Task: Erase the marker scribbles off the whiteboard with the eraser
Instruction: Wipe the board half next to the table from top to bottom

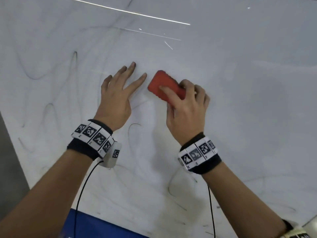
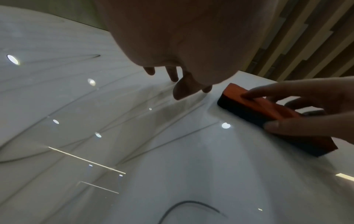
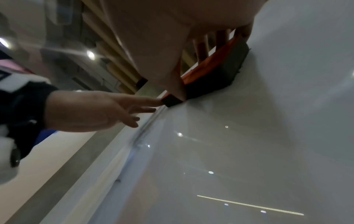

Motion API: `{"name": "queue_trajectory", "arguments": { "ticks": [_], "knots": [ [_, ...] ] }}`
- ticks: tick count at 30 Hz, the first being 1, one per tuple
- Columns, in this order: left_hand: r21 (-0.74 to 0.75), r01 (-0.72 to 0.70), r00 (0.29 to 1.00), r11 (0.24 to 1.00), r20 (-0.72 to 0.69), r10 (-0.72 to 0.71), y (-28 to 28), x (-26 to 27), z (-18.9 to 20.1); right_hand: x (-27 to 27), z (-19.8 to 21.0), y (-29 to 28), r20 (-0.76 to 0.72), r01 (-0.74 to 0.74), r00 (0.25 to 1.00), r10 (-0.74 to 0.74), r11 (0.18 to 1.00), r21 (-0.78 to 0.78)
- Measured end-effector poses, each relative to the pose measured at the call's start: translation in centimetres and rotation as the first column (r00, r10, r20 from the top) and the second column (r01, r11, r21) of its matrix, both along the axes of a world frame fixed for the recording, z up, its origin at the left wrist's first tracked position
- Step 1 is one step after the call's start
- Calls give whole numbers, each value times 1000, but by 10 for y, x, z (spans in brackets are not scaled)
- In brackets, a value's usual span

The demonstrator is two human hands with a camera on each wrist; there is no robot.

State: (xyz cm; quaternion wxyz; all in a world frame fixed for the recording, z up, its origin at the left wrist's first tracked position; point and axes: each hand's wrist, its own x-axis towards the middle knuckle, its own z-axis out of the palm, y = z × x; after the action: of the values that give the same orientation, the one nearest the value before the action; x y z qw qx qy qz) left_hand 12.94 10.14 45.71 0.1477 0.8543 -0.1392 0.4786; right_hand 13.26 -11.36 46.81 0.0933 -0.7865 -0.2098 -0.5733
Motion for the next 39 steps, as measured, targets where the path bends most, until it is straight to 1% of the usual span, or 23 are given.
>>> {"name": "queue_trajectory", "arguments": {
  "ticks": [1,3,5,6,7,9,11,13,15,17,19,21,23,25,27,29,30,32,33,35,37,38,39],
  "knots": [
    [3,-4,1000,1000,-4,4,0,0,-1,1,-7,1,2,-12,1000,12,1000,-10],
    [4,-18,1000,1000,-18,18,0,-1,0,-1,-55,1,-69,-92,994,84,987,-133],
    [8,-22,999,1000,-37,22,2,-1,1,-8,-119,-7,-226,-191,967,114,916,-353],
    [14,-18,999,1000,-46,19,3,-1,1,-11,-139,-12,-299,-225,949,94,868,-442],
    [18,-13,998,1000,-55,14,3,0,1,-13,-146,-15,-348,-250,934,79,840,-481],
    [15,-17,998,1000,-56,18,2,1,0,-12,-120,-11,-346,-248,933,99,874,-418],
    [19,-9,999,1000,-48,10,2,1,-1,-11,-65,-1,-240,-163,965,104,957,-241],
    [20,4,999,1000,-34,-3,1,1,-2,-7,-14,4,-139,-95,986,86,994,-59],
    [13,10,1000,1000,-30,-9,1,1,-3,-4,-4,11,-95,-75,992,79,996,48],
    [0,5,999,1000,-36,-5,0,1,-4,-8,-44,17,-119,-86,989,88,996,16],
    [9,-24,999,1000,-30,24,1,1,-5,-15,-115,15,-234,-150,966,113,978,-147],
    [36,-53,999,998,-12,53,3,2,-5,-25,-177,-3,-365,-196,928,74,931,-308],
    [56,-69,998,996,-4,70,5,2,-5,-28,-195,-30,-367,-165,930,30,925,-343],
    [66,-75,997,995,-19,77,6,2,-3,-27,-179,-61,-273,-63,962,3,976,-208],
    [56,-65,997,996,-38,67,3,1,-4,-30,-151,-95,-162,61,985,-53,997,45],
    [12,-54,998,998,-42,54,-3,0,-5,-32,-132,-117,-95,102,992,-81,963,248],
    [-17,-43,998,999,-43,42,-8,0,-6,-31,-133,-116,-94,113,992,-87,940,322],
    [-95,-23,997,995,-69,17,-18,-2,-6,-29,-153,-97,-94,103,993,-74,925,366],
    [-132,-16,996,991,-93,4,-23,-3,-5,-29,-169,-83,-109,77,993,-45,948,308],
    [-160,-12,993,987,-117,-7,-25,-7,-2,-31,-201,-62,-161,-11,987,18,999,45],
    [-146,-11,993,989,-117,-6,-21,-10,1,-30,-213,-62,-211,-83,976,47,983,-163],
    [-142,-8,993,990,-119,-9,-20,-12,1,-30,-206,-68,-219,-88,975,47,980,-181],
    [-149,-1,992,989,-124,-17,-19,-13,0,-31,-194,-76,-212,-76,976,47,988,-133]
  ]
}}
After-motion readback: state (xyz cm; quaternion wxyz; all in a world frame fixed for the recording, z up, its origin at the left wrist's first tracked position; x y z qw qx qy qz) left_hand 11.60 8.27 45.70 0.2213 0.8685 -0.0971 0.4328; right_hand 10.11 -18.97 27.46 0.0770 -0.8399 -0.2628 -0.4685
